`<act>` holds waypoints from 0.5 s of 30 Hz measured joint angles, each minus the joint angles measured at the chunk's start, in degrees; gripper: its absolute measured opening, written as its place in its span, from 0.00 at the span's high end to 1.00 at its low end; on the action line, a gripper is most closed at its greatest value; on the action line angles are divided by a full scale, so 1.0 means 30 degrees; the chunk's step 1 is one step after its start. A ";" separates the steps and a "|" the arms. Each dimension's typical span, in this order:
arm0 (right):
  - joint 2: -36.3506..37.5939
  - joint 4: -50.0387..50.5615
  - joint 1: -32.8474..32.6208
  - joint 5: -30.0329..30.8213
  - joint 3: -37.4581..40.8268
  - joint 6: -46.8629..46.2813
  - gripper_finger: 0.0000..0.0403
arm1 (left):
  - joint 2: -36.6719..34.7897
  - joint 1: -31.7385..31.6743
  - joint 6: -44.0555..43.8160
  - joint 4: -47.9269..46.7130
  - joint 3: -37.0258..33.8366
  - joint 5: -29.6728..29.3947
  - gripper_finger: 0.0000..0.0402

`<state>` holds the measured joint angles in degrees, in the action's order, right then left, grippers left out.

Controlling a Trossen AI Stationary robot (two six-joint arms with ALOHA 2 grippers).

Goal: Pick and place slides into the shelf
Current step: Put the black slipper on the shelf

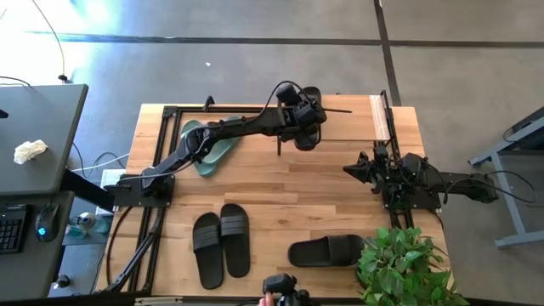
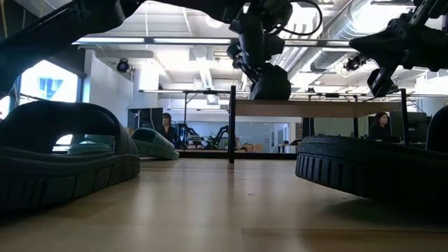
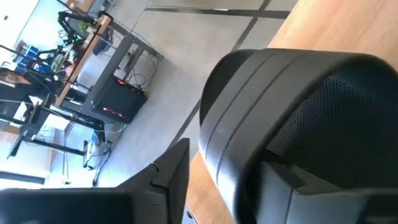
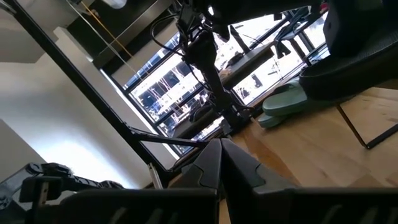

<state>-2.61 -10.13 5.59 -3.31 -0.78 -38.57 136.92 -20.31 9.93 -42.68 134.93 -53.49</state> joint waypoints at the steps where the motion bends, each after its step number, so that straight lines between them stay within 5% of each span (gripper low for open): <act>1: 0.0000 0.0000 0.0006 -0.0018 0.0000 0.0000 1.00 | 0.0000 0.0005 -0.0036 0.0000 0.0000 -0.0010 0.64; 15: 0.0000 0.0000 0.0006 -0.0058 0.0000 0.0000 1.00 | -0.0001 0.0330 -0.0937 -0.0285 0.0000 0.0155 0.54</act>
<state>-2.61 -10.13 5.61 -3.49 -0.78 -38.57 136.92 -19.32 7.11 -43.53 134.93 -53.02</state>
